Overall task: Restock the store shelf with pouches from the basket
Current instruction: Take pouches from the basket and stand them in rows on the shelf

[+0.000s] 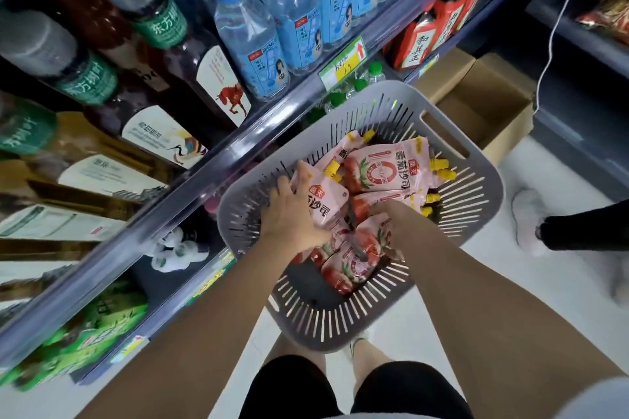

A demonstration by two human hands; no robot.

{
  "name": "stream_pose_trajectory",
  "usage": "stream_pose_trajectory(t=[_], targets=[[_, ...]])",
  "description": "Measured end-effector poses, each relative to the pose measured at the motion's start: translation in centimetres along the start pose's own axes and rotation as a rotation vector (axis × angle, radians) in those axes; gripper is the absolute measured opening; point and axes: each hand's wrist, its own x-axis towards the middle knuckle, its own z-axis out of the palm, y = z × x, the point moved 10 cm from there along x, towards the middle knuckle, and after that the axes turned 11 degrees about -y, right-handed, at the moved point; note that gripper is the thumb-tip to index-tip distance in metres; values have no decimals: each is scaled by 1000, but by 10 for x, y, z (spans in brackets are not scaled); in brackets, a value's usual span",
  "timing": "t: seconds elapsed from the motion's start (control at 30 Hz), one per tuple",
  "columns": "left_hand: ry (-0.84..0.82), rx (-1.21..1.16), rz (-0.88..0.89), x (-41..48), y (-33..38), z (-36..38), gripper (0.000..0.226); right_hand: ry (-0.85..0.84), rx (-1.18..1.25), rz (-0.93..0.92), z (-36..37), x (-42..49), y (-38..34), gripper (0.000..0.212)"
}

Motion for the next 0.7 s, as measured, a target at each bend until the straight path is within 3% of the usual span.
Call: stream_pose_trajectory(t=[0.3,0.5,0.63,0.7], targets=[[14,-22,7,-1,-1,1,137,-56,203,8,9,3,17,24],[5,40,27,-4,2,-14,137,-102,336,-91,19,-2,1,22],[73,38,50,-13,6,-31,134,53,271,-116,9,-12,6,68],[121,21,54,-20,10,-40,134,79,237,-129,10,-24,3,72]])
